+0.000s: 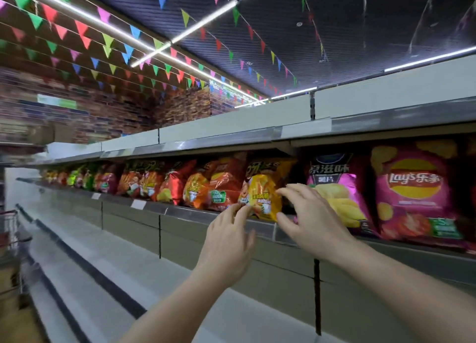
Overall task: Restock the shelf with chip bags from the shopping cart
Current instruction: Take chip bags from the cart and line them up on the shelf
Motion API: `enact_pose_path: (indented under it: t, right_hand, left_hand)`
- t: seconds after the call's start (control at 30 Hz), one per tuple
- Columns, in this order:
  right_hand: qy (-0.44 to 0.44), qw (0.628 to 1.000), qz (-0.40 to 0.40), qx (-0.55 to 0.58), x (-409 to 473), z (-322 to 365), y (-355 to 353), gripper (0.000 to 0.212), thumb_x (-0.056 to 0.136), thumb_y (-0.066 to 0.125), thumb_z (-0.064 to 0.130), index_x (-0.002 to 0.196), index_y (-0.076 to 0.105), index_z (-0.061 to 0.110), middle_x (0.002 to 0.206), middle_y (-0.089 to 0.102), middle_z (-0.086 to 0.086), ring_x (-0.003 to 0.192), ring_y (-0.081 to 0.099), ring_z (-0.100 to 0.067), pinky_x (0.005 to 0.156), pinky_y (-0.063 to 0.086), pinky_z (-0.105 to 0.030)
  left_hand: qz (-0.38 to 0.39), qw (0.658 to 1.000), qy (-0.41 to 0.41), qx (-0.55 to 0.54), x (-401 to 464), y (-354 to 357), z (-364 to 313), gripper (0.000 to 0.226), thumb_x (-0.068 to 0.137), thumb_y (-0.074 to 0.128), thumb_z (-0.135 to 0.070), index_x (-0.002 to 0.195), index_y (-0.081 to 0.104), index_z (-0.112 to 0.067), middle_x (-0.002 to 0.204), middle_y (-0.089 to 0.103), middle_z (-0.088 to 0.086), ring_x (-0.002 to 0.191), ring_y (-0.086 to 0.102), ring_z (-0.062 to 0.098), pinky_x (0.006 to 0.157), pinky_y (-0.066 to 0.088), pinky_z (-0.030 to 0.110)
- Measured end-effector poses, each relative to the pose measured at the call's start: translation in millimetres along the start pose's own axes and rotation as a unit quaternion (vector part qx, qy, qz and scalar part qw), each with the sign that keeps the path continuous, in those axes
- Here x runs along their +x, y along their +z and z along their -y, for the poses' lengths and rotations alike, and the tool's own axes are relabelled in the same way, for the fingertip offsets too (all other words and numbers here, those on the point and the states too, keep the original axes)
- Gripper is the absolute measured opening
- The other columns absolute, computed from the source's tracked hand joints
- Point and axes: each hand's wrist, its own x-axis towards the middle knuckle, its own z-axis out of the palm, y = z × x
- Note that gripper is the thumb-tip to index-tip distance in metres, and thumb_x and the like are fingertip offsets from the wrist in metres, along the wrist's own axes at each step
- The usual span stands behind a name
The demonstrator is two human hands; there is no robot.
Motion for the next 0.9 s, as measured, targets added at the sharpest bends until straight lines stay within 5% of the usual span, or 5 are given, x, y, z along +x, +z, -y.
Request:
enact_pose_path:
  t: [0.37, 0.53, 0.7, 0.8, 0.9]
  right_hand:
    - [0.034, 0.997, -0.064, -0.011, 99, 8, 76, 0.047, 0.094, 0.045, 0.034, 0.139, 0.038, 0.024, 0.146, 0.034, 0.001, 0.139, 0.021, -0.016, 0.111, 0.016, -0.033]
    - [0.081, 0.987, -0.074, -0.115, 123, 15, 96, 0.049, 0.095, 0.040, 0.041, 0.141, 0.034, 0.026, 0.147, 0.033, 0.001, 0.137, 0.021, -0.019, 0.108, 0.018, -0.042]
    - [0.181, 0.962, -0.028, -0.203, 138, 23, 118, 0.064, 0.088, 0.026, 0.058, 0.146, 0.020, 0.030, 0.150, 0.023, -0.002, 0.140, 0.014, -0.026, 0.108, 0.012, -0.059]
    - [0.237, 0.943, 0.003, -0.235, 138, 18, 130, 0.066, 0.089, 0.033, 0.059, 0.146, 0.020, 0.029, 0.149, 0.022, -0.004, 0.138, 0.017, -0.026, 0.109, 0.019, -0.053]
    - [0.247, 0.945, -0.012, -0.213, 134, 17, 137, 0.081, 0.076, 0.016, 0.066, 0.148, 0.019, 0.028, 0.150, 0.021, -0.006, 0.140, 0.014, -0.028, 0.113, 0.022, -0.045]
  left_hand:
    - [-0.030, 0.999, -0.015, 0.040, 83, 23, 104, 0.051, 0.101, 0.033, -0.032, 0.149, 0.020, -0.021, 0.153, 0.023, 0.000, 0.140, 0.022, 0.017, 0.113, 0.018, 0.030]
    - [-0.048, 0.999, -0.022, -0.001, 127, 38, 141, 0.065, 0.097, 0.040, -0.044, 0.151, 0.011, -0.021, 0.158, 0.009, 0.004, 0.145, 0.009, 0.019, 0.116, 0.011, 0.035]
    - [0.007, 0.997, 0.070, 0.032, 166, 58, 167, 0.081, 0.091, 0.036, -0.061, 0.151, -0.007, -0.029, 0.159, -0.013, 0.005, 0.147, -0.011, 0.021, 0.119, 0.001, 0.041]
    - [0.055, 0.992, 0.112, 0.022, 173, 70, 172, 0.078, 0.092, 0.030, -0.061, 0.147, -0.017, -0.033, 0.158, -0.018, 0.006, 0.146, -0.016, 0.023, 0.118, -0.001, 0.046]
    - [0.065, 0.989, 0.136, -0.002, 174, 76, 172, 0.079, 0.093, 0.025, -0.062, 0.134, -0.035, -0.032, 0.156, -0.024, 0.006, 0.144, -0.023, 0.024, 0.116, -0.003, 0.046]
